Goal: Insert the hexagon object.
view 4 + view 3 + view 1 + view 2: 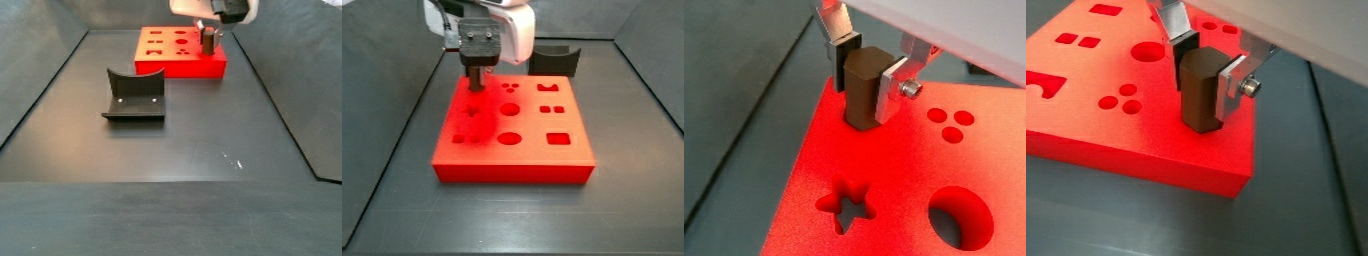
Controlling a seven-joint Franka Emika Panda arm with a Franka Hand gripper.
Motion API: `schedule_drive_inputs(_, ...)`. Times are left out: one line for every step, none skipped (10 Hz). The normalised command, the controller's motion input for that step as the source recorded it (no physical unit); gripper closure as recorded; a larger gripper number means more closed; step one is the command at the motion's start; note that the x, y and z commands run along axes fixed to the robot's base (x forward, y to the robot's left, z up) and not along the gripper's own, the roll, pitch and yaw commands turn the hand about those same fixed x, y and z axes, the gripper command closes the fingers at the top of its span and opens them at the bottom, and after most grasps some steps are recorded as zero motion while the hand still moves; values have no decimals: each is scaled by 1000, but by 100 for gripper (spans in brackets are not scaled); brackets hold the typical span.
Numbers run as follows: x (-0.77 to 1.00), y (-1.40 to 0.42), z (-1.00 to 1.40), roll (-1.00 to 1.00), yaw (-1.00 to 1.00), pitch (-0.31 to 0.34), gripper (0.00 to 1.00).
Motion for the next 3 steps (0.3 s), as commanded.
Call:
schedule_drive_inputs(257,0,-854,0,-223,110,100)
schedule_drive_inputs(0,23,-26,-51,0,3,100)
schedule_drive_inputs(0,0,0,0,0,0,100)
